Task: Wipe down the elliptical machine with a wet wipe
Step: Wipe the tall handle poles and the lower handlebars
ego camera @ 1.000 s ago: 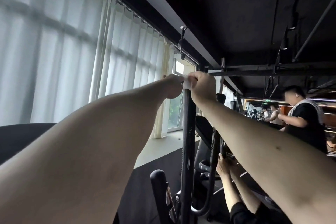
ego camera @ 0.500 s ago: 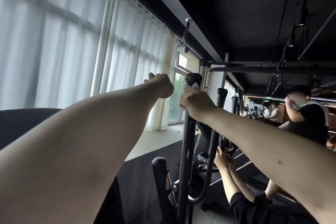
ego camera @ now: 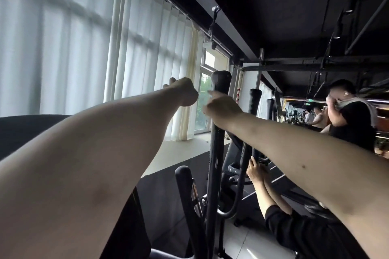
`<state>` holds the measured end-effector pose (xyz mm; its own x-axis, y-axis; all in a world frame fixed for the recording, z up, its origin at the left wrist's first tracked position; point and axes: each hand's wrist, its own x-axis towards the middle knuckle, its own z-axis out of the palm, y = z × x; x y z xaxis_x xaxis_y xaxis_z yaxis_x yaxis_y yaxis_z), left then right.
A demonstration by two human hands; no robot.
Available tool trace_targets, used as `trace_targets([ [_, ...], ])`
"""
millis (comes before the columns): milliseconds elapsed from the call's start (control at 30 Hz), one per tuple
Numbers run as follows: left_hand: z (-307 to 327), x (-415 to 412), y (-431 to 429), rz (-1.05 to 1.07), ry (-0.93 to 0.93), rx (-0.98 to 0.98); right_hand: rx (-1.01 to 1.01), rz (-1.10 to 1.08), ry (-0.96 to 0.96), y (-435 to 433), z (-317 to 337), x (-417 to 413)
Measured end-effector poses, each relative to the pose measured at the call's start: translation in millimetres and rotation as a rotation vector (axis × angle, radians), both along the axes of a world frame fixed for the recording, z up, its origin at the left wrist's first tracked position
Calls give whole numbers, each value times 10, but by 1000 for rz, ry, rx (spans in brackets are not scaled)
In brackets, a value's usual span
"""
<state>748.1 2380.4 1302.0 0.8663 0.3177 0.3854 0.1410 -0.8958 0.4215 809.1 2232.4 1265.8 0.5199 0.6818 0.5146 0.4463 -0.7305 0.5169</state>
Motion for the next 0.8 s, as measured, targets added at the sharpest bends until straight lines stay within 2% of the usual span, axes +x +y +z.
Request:
trace_targets([
  [67, -39, -9, 15, 14, 41, 9, -70, -60, 23, -28, -264, 7],
  [133, -85, 75, 50, 14, 59, 3, -283, -18, 1, -90, -549, 27],
  [167, -108, 98, 43, 10, 66, -9, -321, 14, 60, -141, -636, 1],
  [200, -118, 115, 29, -2, 62, -23, -270, 94, 131, -171, -674, -39],
  [267, -131, 49, -47, -45, 17, -76, -103, 283, 213, -241, -638, -117],
  [300, -144, 20, -93, -67, -16, -102, 24, 369, 158, -285, -574, -141],
  [400, -196, 31, -217, -117, -90, -136, 703, 576, 99, -431, -354, -167],
  [433, -214, 60, -243, -135, -109, -158, 945, 588, 87, -466, -280, -148],
  [500, -233, 119, -290, -151, -144, -200, 1345, 475, 84, -456, -147, -129],
  [567, -266, 143, -365, -170, -143, -208, 1633, 351, 233, -397, -96, -92],
  [633, -325, 108, -472, -183, -87, -157, 1770, 300, 505, -291, -155, -52],
  [700, -412, 119, -586, -200, -78, -122, 1768, 362, 726, -176, -294, -59],
  [800, -481, 118, -654, -200, -103, -81, 1638, 416, 742, -116, -479, -69],
])
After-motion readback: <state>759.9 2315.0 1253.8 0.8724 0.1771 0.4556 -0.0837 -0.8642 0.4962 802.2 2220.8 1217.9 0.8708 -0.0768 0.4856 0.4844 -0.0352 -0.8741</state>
